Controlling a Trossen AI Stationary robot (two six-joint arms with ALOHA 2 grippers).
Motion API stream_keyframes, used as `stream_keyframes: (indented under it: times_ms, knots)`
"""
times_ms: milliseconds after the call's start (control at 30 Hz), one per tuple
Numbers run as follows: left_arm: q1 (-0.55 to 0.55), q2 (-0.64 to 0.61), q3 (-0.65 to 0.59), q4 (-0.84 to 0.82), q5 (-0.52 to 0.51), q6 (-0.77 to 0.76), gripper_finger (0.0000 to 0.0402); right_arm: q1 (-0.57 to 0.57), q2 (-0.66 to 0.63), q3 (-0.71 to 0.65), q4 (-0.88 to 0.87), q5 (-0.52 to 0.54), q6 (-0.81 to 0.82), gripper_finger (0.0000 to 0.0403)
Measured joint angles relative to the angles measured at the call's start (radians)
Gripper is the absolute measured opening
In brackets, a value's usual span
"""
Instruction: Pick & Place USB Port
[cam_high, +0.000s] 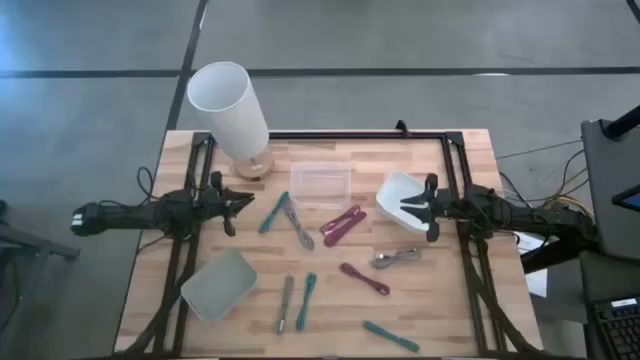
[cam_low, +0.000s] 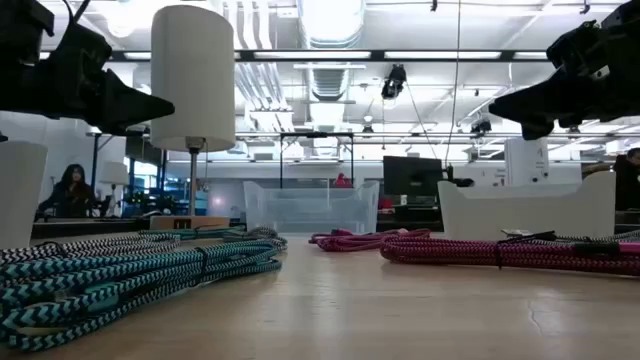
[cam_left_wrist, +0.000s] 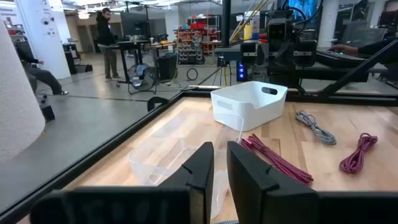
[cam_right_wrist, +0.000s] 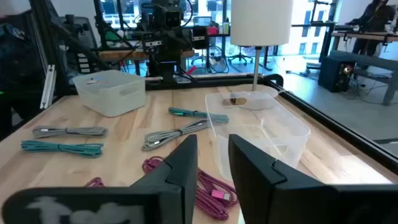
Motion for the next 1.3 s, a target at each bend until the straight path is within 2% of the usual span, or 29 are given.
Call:
stream_keyframes:
  times_ms: [333,933,1300]
  knots:
    - [0.0,0.0,0.0,0.0,0.0,0.0,0.0053,0.0,0.0,0.0,0.0,0.0,0.0,0.0068]
    - [0.0,0.0,0.0,0.0,0.0,0.0,0.0053,0.0,0.0,0.0,0.0,0.0,0.0,0.0089]
    - [0.0,0.0,0.0,0.0,0.0,0.0,0.0053,0.0,0.0,0.0,0.0,0.0,0.0,0.0072]
